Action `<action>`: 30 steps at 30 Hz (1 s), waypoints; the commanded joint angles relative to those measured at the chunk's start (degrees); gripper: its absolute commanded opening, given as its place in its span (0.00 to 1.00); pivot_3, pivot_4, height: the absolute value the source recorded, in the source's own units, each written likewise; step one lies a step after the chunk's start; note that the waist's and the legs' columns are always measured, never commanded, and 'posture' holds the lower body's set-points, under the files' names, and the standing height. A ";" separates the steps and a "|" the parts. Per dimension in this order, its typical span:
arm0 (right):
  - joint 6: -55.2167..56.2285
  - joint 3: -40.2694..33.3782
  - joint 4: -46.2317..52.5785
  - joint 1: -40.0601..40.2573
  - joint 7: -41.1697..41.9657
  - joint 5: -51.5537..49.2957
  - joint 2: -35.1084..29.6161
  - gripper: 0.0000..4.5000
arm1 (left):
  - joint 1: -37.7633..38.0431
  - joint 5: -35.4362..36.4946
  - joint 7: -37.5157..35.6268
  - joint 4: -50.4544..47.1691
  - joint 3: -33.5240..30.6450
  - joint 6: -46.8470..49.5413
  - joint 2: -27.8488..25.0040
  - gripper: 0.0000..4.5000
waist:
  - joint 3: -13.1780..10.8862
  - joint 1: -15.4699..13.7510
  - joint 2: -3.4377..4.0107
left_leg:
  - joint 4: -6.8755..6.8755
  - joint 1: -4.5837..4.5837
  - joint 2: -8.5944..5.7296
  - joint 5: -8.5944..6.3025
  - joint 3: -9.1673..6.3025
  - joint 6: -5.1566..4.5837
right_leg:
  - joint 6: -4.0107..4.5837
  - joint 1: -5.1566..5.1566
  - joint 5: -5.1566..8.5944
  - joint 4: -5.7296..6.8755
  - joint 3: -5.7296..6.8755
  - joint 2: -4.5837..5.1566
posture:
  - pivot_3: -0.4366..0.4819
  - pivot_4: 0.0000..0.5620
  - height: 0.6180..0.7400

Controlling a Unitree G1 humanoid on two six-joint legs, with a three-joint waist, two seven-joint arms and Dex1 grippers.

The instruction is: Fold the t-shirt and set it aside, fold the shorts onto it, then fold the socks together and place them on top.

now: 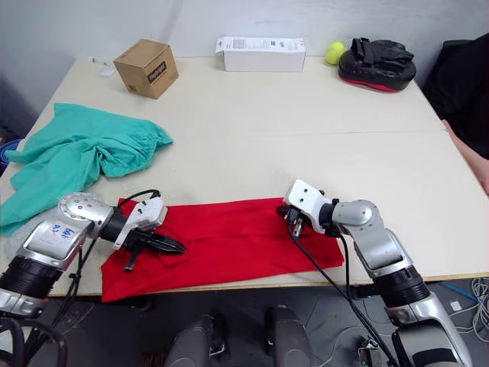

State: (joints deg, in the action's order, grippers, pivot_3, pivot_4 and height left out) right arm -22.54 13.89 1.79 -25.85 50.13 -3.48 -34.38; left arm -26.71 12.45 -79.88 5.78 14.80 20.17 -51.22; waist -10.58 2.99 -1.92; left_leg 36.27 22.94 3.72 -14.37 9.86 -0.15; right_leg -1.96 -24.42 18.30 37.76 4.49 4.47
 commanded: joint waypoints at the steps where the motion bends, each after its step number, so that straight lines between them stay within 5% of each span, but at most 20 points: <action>1: -0.68 0.58 -2.03 0.98 -0.28 1.37 -0.42 0.00 | 2.77 -5.59 -0.47 3.74 2.22 -4.92 -2.60 0.01 | 0.02 0.08 0.03 | -0.03 -0.05 0.00 0.02 0.00 -0.03 | 0.04 0.03 -0.01 -0.01 0.00 0.00 | 0.48 0.27 1.00; 7: 1.37 0.06 -4.87 1.61 -0.63 2.48 -1.77 0.00 | 0.55 5.50 -1.63 1.95 -6.01 7.39 -2.00 0.01 | 0.00 0.14 0.02 | -0.25 -0.60 0.07 0.04 -0.06 -0.01 | 0.24 0.47 0.12 -0.01 0.09 -0.06 | 0.48 0.27 1.00; 12: 3.36 -0.58 -8.65 1.22 -1.00 3.38 -2.94 0.00 | 2.68 12.51 -7.91 -2.57 -10.97 15.94 -8.48 0.01 | -0.06 0.10 -0.13 | -0.20 -0.54 0.05 0.13 -0.10 -0.17 | 0.21 0.50 0.11 -0.05 0.14 -0.03 | 0.48 0.27 1.00; 18: 3.74 -0.59 -9.38 0.97 -0.38 3.08 -3.10 0.00 | 7.47 11.86 -7.22 -5.76 -11.14 13.10 -11.08 0.01 | -0.07 -0.08 -0.12 | -0.20 -0.62 0.01 -0.09 -0.20 -0.01 | 0.24 0.71 0.12 -0.30 0.16 0.06 | 0.48 0.27 1.00; 23: 3.29 -0.35 -9.56 0.38 -0.27 2.84 -2.34 0.00 | 7.38 7.29 0.59 -5.31 -9.01 9.11 -5.24 0.01 | -0.05 -0.29 -0.14 | -0.21 -0.59 0.01 -0.08 -0.23 -0.07 | 0.61 0.79 0.26 -0.51 0.16 0.09 | 0.48 0.27 1.00; 30: 3.76 -0.37 -10.56 0.11 -0.24 2.92 -2.47 0.00 | 14.72 -3.19 -1.47 -0.53 -5.17 -4.15 -12.78 0.01 | 0.01 0.14 -0.16 | -0.35 -0.63 0.05 -0.19 -0.21 0.03 | 0.38 0.72 0.14 -0.47 0.20 0.07 | 0.48 0.27 1.00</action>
State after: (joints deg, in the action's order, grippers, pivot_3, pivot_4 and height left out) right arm -17.43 13.04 -4.92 -27.38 50.11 -2.71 -36.01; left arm -14.32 15.00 -80.92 1.25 7.93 19.13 -61.36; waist -10.58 3.13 -2.08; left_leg 35.86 22.27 3.77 -14.55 9.65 -0.09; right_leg -1.56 -23.70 18.45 37.29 4.70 4.54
